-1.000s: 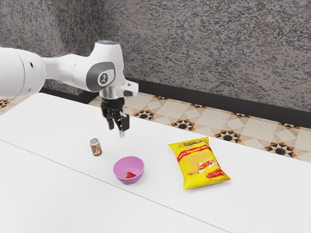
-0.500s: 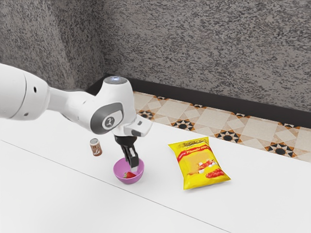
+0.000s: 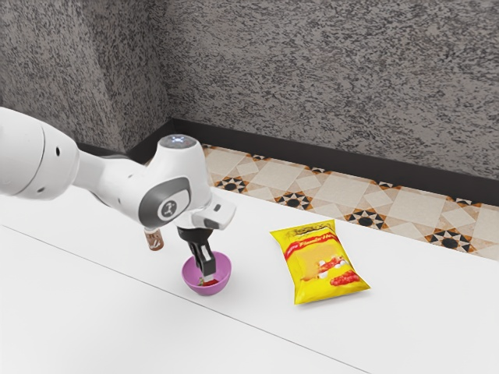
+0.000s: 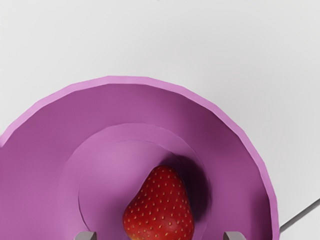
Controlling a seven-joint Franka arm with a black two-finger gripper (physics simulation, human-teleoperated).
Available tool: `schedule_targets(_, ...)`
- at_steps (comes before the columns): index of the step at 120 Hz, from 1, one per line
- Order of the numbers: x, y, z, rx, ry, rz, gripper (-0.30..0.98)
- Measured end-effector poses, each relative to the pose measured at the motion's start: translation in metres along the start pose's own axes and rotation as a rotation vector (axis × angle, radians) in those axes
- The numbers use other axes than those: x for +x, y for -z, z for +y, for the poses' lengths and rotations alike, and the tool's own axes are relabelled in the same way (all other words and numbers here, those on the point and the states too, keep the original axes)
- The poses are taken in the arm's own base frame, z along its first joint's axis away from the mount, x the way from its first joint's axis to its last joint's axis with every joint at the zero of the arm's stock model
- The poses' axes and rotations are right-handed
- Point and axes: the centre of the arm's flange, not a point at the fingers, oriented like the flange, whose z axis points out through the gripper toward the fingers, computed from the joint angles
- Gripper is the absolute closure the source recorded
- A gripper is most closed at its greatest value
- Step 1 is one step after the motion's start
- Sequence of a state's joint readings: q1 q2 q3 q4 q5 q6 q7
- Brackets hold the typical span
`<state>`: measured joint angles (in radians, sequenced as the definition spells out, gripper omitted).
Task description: Take strawberry from the bowl
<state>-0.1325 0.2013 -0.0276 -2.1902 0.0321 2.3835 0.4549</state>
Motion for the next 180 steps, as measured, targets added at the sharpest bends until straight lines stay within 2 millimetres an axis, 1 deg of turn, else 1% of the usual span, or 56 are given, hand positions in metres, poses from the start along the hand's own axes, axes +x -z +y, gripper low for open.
schedule_targets(20, 0.000, -0.006, -0.002, 0.000, 0.005, 0.002, 0.39)
schedule_targets(44, -0.001, -0.020, -0.006, -0.004, 0.012, -0.006, 0.40)
schedule_targets(66, 0.001, -0.023, -0.007, 0.001, 0.011, 0.000, 0.40)
schedule_targets(112, 0.002, -0.037, -0.010, 0.006, 0.010, 0.004, 0.41)
schedule_targets(128, 0.002, -0.039, -0.011, 0.009, 0.012, 0.009, 0.45)
schedule_targets(155, 0.003, -0.040, -0.011, 0.017, 0.016, 0.014, 0.58)
schedule_targets(170, 0.003, -0.043, -0.012, 0.022, 0.024, 0.011, 0.61)
schedule_targets(180, 0.004, -0.039, -0.012, 0.029, 0.030, 0.018, 0.63)
